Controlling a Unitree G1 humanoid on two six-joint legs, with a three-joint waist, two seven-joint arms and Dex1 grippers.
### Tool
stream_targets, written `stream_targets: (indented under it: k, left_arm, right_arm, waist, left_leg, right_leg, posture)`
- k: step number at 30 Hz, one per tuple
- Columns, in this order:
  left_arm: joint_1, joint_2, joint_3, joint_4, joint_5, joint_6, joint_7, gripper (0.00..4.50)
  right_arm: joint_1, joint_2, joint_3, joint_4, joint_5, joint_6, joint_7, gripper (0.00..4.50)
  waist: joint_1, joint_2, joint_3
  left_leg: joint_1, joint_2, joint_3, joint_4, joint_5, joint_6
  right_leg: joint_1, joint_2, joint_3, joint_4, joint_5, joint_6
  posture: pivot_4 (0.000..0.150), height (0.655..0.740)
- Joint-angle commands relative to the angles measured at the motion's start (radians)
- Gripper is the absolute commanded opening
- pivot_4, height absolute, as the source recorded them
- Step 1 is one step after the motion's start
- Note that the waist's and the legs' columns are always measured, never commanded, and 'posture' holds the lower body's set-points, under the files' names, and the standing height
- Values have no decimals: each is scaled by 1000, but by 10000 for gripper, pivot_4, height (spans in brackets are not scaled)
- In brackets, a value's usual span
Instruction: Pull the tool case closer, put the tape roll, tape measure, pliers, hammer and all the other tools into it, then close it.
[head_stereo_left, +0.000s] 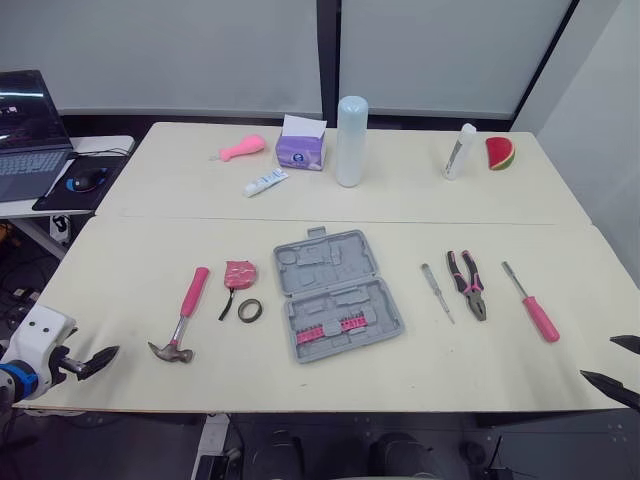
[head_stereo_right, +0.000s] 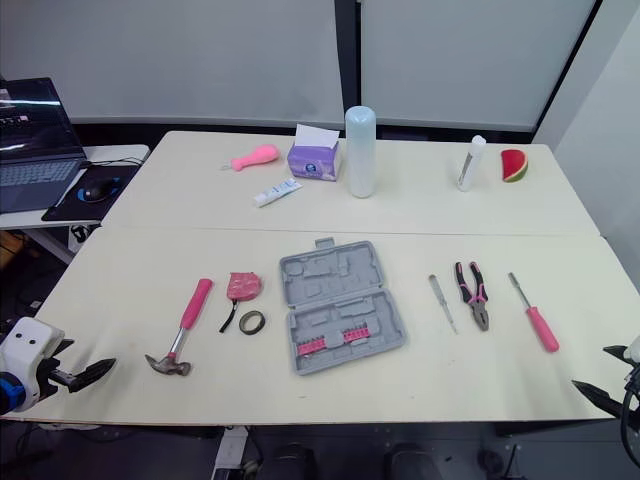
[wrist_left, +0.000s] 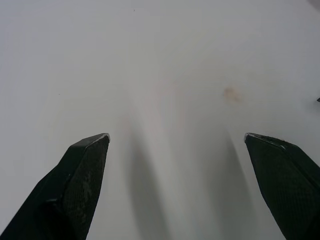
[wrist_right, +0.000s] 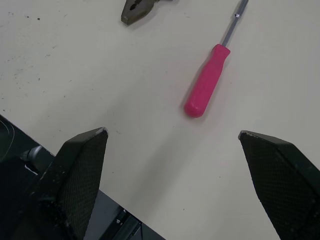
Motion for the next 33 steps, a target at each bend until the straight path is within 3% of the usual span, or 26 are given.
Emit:
stream_targets:
  k: [1,33]
  left_arm:
    - [2,29,21,-20,-19,-3,-12,45000]
    - [-1,46,37,32,-46,-77,-69,45000]
  right_arm:
    - [-6,-1,-15,-6,-1,-14,-13,44664]
    - [1,24,-21,-4,-10,-21,-68,44664]
  waist:
    - [0,0,0]
    - [-1,0,0]
  left_leg:
    - [0,0,0,0,0,0]
    - [0,0,0,0,0,0]
  right_leg:
    - [0,0,0,0,0,0]
    - [0,0,0,0,0,0]
  posture:
    - [1500,7075]
    - [1500,7075]
